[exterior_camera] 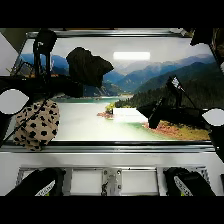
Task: Fold the clothes and pants, and hang the long-sleeved shirts on hangers.
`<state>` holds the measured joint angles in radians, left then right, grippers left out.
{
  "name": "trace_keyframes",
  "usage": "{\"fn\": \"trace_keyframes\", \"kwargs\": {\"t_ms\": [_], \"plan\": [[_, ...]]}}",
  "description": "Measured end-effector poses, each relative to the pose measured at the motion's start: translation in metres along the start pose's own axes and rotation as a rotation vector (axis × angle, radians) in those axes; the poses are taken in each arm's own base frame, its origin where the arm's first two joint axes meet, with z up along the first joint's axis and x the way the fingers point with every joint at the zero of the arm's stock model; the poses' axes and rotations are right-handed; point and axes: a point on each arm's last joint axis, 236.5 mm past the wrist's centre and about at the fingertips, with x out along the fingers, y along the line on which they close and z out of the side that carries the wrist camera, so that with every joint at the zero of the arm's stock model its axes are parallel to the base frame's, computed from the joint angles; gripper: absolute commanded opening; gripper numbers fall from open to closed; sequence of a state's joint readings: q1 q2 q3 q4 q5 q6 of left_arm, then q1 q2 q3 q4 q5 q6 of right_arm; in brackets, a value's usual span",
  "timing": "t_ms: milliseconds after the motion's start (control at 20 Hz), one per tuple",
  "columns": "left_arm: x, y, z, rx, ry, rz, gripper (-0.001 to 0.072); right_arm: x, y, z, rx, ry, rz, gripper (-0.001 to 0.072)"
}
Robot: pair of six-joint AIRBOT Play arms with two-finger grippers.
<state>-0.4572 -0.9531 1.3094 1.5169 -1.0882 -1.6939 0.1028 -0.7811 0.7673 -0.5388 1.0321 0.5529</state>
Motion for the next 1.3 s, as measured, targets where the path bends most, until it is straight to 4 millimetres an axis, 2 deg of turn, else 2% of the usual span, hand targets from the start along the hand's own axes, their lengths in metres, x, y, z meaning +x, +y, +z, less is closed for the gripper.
{"fn": "trace_keyframes", "kwargs": {"t_ms": [650, 700, 750, 800, 850, 950, 1050, 1150, 1250, 1300], "plan": [[0.0, -0.001, 0.005, 0.0, -0.022, -0.003, 0.0012, 0.0, 0.0, 0.0, 0.0, 0.0, 0.0, 0.002], [0.0, -0.001, 0.006, 0.0, -0.027, -0.003, 0.0166, 0.0, 0.0, 0.0, 0.0, 0.0, 0.0, 0.0019], [0.0, 0.0, 0.007, 0.003, -0.031, 0.001, 0.0567, 0.0, 0.0, 0.0, 0.0, 0.0, 0.0, 0.0019], [0.0, 0.004, 0.007, 0.01, -0.03, 0.016, 0.067, 0.0, 0.0, 0.0, 0.0, 0.0, 0.0, 0.002], [0.0, 0.011, 0.005, 0.002, -0.02, 0.043, 0.067, 0.0, 0.0, 0.0, 0.0, 0.0, 0.0, 0.0019], [0.0, 0.044, -0.011, -0.021, 0.042, 0.15, 0.0669, 0.0, 0.0, 0.0, 0.0, 0.0, 0.0, 0.0019], [-0.003, 0.094, -0.041, -0.086, 0.134, 0.29, 0.067, 0.0, 0.0, 0.0, 0.0, 0.0, 0.001, 0.0019], [-0.01, 0.146, -0.079, -0.189, 0.215, 0.416, 0.067, 0.0, 0.0, 0.0, 0.0, 0.0, 0.001, 0.0019], [-0.02, 0.195, -0.128, -0.338, 0.281, 0.526, 0.067, 0.0, 0.0, 0.0, 0.0, 0.0, 0.001, 0.0019], [-0.024, 0.214, -0.15, -0.417, 0.297, 0.561, 0.0671, 0.0, 0.0, 0.0, 0.0, 0.0, 0.001, 0.0019]]}}
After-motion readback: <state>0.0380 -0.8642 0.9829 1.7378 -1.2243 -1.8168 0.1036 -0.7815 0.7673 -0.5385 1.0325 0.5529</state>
